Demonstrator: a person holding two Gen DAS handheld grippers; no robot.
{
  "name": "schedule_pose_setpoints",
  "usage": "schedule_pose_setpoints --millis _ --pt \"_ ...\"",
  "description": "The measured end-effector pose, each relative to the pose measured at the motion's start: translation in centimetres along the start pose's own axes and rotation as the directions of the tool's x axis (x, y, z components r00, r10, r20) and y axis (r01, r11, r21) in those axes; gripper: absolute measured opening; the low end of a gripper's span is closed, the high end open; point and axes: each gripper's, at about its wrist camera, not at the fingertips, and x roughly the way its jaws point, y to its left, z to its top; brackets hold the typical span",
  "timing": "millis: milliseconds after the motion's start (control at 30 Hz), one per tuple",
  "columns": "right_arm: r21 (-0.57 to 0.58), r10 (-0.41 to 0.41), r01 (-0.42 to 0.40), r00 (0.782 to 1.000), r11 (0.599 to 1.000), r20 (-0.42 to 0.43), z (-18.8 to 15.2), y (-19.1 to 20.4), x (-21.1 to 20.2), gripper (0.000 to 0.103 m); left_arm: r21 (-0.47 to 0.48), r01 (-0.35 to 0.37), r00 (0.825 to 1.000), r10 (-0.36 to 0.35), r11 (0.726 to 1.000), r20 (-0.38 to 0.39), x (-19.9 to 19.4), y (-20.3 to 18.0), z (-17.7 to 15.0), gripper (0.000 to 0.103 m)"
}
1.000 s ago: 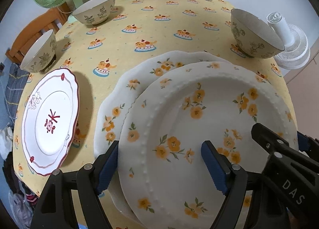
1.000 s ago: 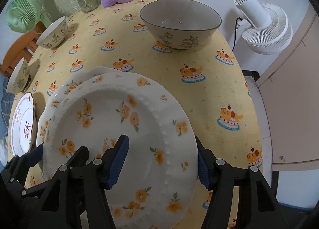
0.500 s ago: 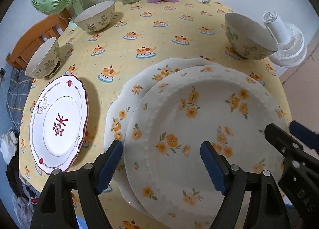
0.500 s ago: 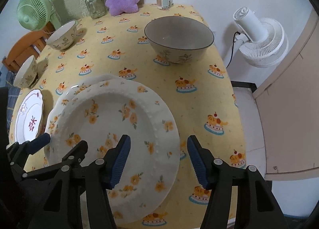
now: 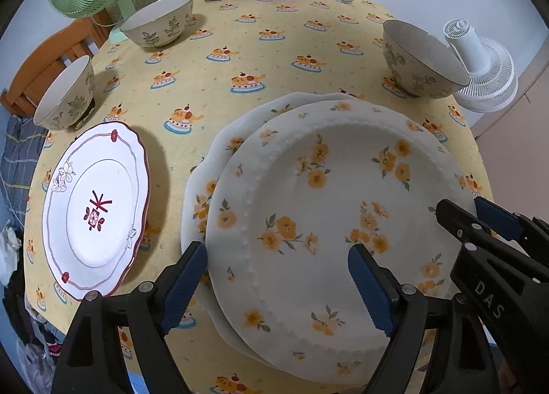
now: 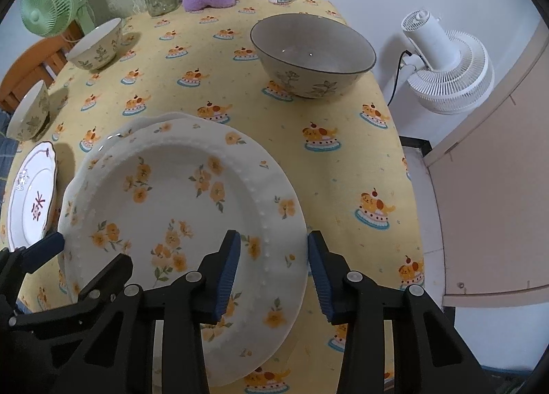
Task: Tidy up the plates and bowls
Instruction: 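Lower the beaded-rim plate onto the scalloped plate and open both grippers, then move both grippers to the red-rimmed plate and grip its rim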
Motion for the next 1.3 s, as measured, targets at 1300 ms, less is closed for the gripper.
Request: schedule_pose_setpoints --millis 1300 --pt "-0.059 0.143 -0.137 0.982 0.989 0.124 1.5 5.0 -4.2 0.081 -0.072 0.026 0.994 -0.018 0.997 0.108 -4.3 5.7 0.1 0.098"
